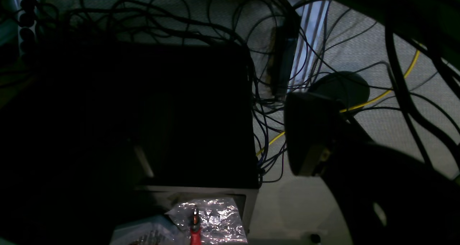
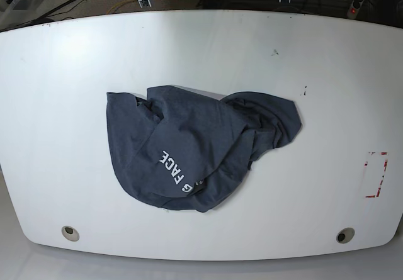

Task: Fold the T-shirt properly

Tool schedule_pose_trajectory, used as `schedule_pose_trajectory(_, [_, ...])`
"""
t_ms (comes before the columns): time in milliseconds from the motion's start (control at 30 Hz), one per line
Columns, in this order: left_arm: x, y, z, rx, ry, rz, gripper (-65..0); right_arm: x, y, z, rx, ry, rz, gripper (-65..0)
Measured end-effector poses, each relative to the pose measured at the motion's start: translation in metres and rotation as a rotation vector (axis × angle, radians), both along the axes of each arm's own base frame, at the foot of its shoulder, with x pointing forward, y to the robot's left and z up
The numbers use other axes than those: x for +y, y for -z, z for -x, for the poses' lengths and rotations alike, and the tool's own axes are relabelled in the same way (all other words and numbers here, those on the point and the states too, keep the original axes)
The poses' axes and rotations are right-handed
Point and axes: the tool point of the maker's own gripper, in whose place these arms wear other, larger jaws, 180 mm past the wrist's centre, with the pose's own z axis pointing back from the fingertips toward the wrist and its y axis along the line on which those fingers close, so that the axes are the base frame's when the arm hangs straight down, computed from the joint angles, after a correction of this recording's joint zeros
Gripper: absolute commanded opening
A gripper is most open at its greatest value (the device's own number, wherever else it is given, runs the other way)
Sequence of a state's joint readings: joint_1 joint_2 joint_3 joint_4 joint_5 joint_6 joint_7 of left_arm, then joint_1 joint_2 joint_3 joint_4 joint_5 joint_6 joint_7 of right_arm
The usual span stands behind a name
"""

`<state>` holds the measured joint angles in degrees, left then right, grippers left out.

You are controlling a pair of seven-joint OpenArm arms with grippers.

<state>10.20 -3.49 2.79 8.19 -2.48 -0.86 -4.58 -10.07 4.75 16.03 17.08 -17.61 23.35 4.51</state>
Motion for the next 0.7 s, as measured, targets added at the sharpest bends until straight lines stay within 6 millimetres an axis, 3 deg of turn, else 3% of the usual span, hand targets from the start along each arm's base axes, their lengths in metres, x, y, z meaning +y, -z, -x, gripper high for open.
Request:
schedule_pose_trajectory(33, [0.0,0.0,-0.017,-0.039,0.001,0.001,-20.6,0.002,0.0,0.0,0.01,-0.008,0.003,-33.1])
schedule_pose_trajectory(300, [-0.004,0.001,-0.01,-0.026,-0.001,0.005,-20.6,0.003,-0.001,-0.02,-0.064,0.014,-0.003,-33.1])
schedule_pose_trajectory(700, [-0.003,0.0,-0.008,-0.023,-0.001,0.005,-20.8,0.002,-0.001,-0.017,-0.061,0.016,-0.002,-33.6])
